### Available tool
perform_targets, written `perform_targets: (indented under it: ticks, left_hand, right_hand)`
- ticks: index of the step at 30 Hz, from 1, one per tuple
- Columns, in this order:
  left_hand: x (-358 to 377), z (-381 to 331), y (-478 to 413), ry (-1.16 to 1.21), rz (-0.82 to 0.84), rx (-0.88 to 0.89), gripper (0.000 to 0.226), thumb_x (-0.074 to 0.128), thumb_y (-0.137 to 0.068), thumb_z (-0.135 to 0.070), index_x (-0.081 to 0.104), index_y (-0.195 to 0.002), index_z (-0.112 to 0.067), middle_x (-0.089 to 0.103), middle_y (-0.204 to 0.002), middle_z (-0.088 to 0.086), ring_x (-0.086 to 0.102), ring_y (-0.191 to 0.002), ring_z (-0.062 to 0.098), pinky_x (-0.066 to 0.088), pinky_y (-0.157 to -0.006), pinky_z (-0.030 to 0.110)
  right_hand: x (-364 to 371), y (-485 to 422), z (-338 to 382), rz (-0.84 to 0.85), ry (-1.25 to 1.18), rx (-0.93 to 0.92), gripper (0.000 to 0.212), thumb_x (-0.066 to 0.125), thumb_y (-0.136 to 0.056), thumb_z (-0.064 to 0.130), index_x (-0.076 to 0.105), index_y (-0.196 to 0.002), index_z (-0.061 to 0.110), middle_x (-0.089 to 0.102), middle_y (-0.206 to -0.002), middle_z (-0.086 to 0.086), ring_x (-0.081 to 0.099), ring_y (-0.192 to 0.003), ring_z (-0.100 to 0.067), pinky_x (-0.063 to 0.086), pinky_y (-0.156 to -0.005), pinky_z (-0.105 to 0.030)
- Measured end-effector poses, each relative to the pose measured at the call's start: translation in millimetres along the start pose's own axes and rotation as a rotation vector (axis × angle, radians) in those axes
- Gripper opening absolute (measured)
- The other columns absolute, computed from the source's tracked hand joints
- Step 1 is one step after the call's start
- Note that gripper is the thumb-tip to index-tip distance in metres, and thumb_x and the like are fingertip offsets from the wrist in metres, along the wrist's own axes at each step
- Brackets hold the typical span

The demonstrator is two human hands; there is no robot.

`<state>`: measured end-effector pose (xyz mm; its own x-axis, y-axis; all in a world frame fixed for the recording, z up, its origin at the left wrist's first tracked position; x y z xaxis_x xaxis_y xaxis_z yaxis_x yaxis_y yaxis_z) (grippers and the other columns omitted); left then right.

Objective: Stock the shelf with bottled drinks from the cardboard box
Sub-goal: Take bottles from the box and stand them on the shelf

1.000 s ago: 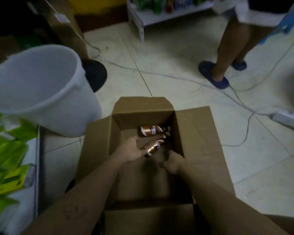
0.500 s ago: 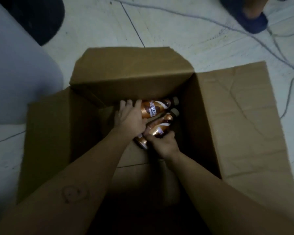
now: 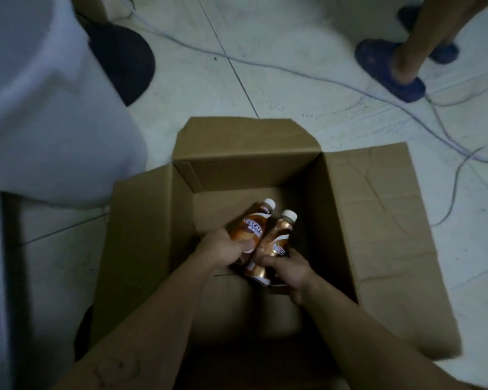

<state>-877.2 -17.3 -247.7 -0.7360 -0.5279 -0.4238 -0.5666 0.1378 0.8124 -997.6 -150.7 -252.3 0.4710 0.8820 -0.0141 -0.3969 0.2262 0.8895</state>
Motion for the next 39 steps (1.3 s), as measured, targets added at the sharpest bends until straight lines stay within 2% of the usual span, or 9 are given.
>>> perform_targets:
  ticks: [4, 7, 12, 18, 23, 27, 31, 34, 39]
  left_hand:
    - [-21, 1, 78, 0.332, 0.056, 0.038, 0.062, 0.072, -0.081, -0.038, 0.046, -0.129, -0.008, 0.06, -0.113, 0.007, 0.062, -0.098, 0.023, 0.053, -0.084, 0.037]
    - [-62, -19, 144, 0.436, -0.009, 0.17, 0.053, 0.076, -0.079, -0.025, 0.046, -0.121, -0.011, 0.06, -0.115, 0.009, 0.063, -0.096, 0.022, 0.055, -0.081, 0.036]
    - [-144, -54, 278, 0.565, -0.146, 0.434, 0.058, 0.079, -0.075, -0.02, 0.047, -0.123, -0.013, 0.065, -0.112, 0.009, 0.066, -0.095, 0.023, 0.055, -0.077, 0.036]
    - [-250, -57, 456, 0.579, -0.455, 0.75, 0.071, 0.086, -0.064, -0.031, 0.044, -0.121, -0.029, 0.066, -0.108, 0.002, 0.068, -0.093, 0.018, 0.054, -0.074, 0.032]
    - [-329, -14, 601, 0.546, -0.879, 0.874, 0.071, 0.091, -0.054, -0.016, 0.045, -0.107, -0.028, 0.066, -0.105, -0.003, 0.065, -0.094, 0.013, 0.053, -0.08, 0.034]
    - [-376, 28, 703, 0.419, -1.106, 0.853, 0.078, 0.09, -0.053, -0.018, 0.041, -0.113, -0.024, 0.061, -0.101, -0.012, 0.059, -0.088, 0.001, 0.048, -0.063, 0.02]
    - [-395, 94, 785, 0.287, -1.33, 0.738, 0.088, 0.089, -0.052, -0.026, 0.035, -0.12, -0.032, 0.054, -0.095, -0.022, 0.054, -0.083, -0.006, 0.044, -0.063, 0.017]
    - [-391, 155, 820, 0.235, -1.446, 0.6, 0.112, 0.088, -0.049, -0.024, 0.014, -0.13, -0.05, 0.059, -0.101, -0.017, 0.063, -0.086, 0.006, 0.053, -0.072, 0.028]
    - [-373, 263, 839, 0.314, -1.536, 0.264, 0.111, 0.087, -0.048, -0.025, 0.013, -0.129, -0.044, 0.061, -0.111, -0.002, 0.065, -0.092, 0.021, 0.056, -0.079, 0.044]
  right_hand:
    - [3, 71, 31, 0.059, 0.089, -0.144, 0.046, 0.081, -0.068, 0.012, 0.054, -0.1, 0.031, 0.07, -0.093, 0.002, 0.069, -0.077, -0.018, 0.052, -0.054, -0.029]
    - [11, 140, 72, 0.098, 0.163, -0.311, 0.056, 0.083, -0.066, 0.016, 0.052, -0.111, 0.029, 0.068, -0.094, 0.005, 0.069, -0.076, -0.016, 0.052, -0.048, -0.025]
    - [36, 280, 158, 0.124, 0.244, -0.703, 0.063, 0.085, -0.061, 0.008, 0.058, -0.117, 0.018, 0.073, -0.1, -0.006, 0.071, -0.079, -0.022, 0.058, -0.057, -0.033]
    - [99, 467, 230, 0.246, 0.369, -1.131, 0.072, 0.084, -0.059, 0.007, 0.054, -0.121, 0.029, 0.07, -0.094, 0.0, 0.07, -0.084, -0.019, 0.06, -0.063, -0.033]
    - [173, 605, 240, 0.405, 0.43, -1.405, 0.079, 0.086, -0.057, 0.004, 0.054, -0.124, 0.032, 0.07, -0.1, 0.004, 0.07, -0.087, -0.014, 0.059, -0.067, -0.031]
    - [234, 692, 229, 0.536, 0.4, -1.542, 0.08, 0.087, -0.057, 0.005, 0.051, -0.117, 0.044, 0.068, -0.094, 0.013, 0.068, -0.083, -0.005, 0.053, -0.054, -0.015]
    - [304, 747, 195, 0.69, 0.449, -1.596, 0.079, 0.089, -0.055, 0.01, 0.056, -0.123, 0.036, 0.07, -0.099, 0.007, 0.07, -0.083, -0.006, 0.06, -0.068, -0.027]
    - [367, 770, 151, 0.848, 0.534, -1.578, 0.076, 0.087, -0.055, 0.004, 0.056, -0.118, 0.035, 0.068, -0.097, 0.006, 0.069, -0.075, -0.004, 0.053, -0.052, -0.015]
    - [454, 781, 60, 1.006, 0.775, -1.498, 0.067, 0.085, -0.053, -0.001, 0.053, -0.1, 0.035, 0.064, -0.085, 0.008, 0.063, -0.064, 0.003, 0.044, -0.04, -0.01]
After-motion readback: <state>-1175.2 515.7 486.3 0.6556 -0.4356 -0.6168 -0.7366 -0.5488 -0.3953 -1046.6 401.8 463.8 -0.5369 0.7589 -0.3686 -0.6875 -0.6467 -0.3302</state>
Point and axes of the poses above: each hand's wrist, its own y-axis away from the middle knuckle, its own x-axis out of the palm, z = x × y, the point moved 10 cm from there along -y, towards the middle knuckle
